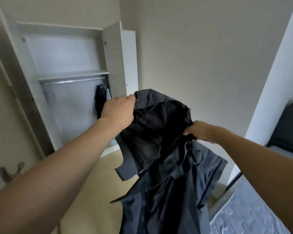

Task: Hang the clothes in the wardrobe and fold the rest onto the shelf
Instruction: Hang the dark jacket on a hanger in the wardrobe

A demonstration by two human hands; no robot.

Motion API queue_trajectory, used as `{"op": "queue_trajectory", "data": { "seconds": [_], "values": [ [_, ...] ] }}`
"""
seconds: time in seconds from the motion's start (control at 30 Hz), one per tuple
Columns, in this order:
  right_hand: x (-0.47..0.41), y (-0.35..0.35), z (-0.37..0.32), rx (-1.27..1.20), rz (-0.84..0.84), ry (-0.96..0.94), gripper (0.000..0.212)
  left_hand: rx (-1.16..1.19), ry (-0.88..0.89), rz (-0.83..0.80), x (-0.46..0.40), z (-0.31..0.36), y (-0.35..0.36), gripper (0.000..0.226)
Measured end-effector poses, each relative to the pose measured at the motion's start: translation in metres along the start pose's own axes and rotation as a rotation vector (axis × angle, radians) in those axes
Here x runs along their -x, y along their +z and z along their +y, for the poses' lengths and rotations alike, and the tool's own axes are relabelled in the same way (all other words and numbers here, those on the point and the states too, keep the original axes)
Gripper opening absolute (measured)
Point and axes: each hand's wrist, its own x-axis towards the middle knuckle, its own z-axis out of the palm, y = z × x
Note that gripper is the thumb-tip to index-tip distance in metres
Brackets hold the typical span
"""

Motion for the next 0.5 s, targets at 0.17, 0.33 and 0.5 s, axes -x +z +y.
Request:
{"op": "queue_trajectory", "data": {
  "seconds": [0.17, 0.33, 0.5],
  "values": [
    [-0.044, 0.002, -0.069, -0.172, -0.014, -0.099, 0.011, -0.018, -0.196, -0.08, -0.029, -0.033, 0.061, 0.054],
    [-0.111, 0.002, -0.124, -0.354, -0.091, -0.238, 0.014, 0.569, 0.116, 0.037, -0.027, -0.026, 0.138, 0.088],
    [-0.185, -0.005, -0.162, -0.444, -0.138, -0.346, 0.017, 1.18, -0.099, -0.197, -0.074, -0.041, 0.193, 0.063]
  ]
}}
